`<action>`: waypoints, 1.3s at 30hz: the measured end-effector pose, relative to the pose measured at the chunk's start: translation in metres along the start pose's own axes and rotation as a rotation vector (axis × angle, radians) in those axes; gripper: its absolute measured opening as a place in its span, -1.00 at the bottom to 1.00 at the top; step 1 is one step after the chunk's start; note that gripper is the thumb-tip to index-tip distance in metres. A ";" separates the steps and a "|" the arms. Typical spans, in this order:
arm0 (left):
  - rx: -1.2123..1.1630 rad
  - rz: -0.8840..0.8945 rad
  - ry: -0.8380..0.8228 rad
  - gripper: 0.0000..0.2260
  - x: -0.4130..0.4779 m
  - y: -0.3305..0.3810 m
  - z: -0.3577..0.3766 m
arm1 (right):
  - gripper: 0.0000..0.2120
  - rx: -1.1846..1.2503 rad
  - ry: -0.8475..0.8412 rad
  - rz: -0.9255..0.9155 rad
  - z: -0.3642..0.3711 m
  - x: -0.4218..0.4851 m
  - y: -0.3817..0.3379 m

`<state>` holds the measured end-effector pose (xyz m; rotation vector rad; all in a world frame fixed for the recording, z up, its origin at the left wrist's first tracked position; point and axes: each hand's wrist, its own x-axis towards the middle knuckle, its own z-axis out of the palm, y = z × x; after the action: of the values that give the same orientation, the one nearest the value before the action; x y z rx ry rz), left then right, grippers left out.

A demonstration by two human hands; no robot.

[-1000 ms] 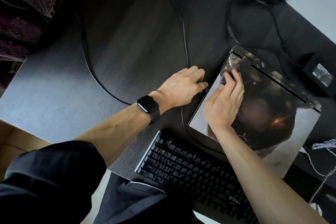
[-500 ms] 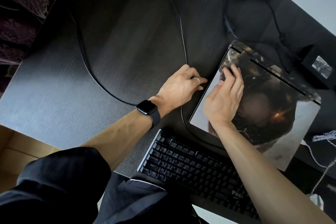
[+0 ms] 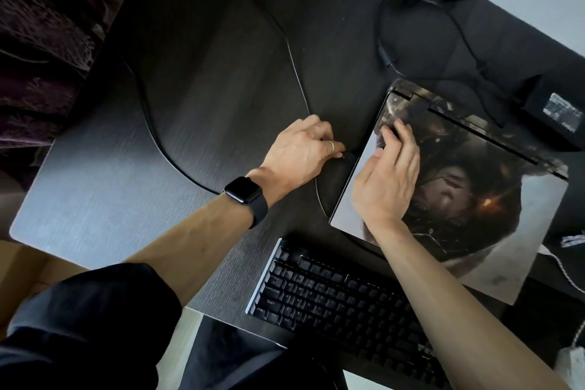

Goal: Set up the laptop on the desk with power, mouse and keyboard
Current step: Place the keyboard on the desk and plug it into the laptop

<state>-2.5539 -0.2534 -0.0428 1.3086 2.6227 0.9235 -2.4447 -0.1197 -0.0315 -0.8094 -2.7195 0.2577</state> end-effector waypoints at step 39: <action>0.548 -0.117 -0.506 -0.36 -0.060 -0.018 -0.095 | -0.46 -0.044 -0.430 0.102 -0.046 -0.035 0.002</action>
<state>-2.5583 -0.3519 0.0132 1.2393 2.5602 -0.1620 -2.4013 -0.1335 0.0032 -1.0061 -3.0919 0.4402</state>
